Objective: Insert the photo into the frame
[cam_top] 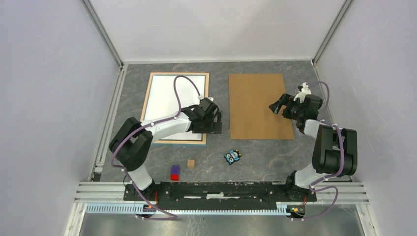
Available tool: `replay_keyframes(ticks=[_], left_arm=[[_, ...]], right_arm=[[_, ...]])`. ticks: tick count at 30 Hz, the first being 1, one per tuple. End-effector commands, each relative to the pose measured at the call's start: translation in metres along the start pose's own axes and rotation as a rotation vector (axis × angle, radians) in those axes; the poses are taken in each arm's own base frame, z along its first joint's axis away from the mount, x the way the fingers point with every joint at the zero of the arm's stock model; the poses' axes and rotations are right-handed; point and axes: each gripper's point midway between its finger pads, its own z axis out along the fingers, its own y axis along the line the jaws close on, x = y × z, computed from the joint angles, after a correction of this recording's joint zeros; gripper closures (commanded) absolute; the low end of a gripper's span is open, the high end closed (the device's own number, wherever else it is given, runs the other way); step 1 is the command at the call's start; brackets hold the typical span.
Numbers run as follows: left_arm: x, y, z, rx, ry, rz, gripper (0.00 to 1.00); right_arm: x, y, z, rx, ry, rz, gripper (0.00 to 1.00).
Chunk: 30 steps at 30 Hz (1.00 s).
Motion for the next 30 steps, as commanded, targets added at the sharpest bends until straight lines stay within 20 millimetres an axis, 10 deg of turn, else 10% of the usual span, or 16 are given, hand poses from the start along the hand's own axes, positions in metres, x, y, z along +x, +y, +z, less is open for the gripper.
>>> replay_keyframes(ticks=[1,8,18,30], left_arm=[[-0.023,-0.012,-0.023,-0.049,-0.088,0.025,0.01],[-0.044,-0.042,-0.048,-0.065,-0.173,0.12,0.0],[-0.075,-0.137,0.013,0.249,-0.138,0.033,0.0],[-0.108,-0.102,0.069,0.284,-0.278,-0.131,0.0]], right_arm=[[-0.004,0.0,0.002,0.0,-0.019,-0.024,0.02],[-0.005,-0.006,0.001,0.028,-0.009,-0.038,0.02],[-0.012,-0.045,-0.015,0.211,-0.005,-0.073,0.02],[-0.017,-0.084,-0.033,0.411,-0.074,-0.023,0.02]])
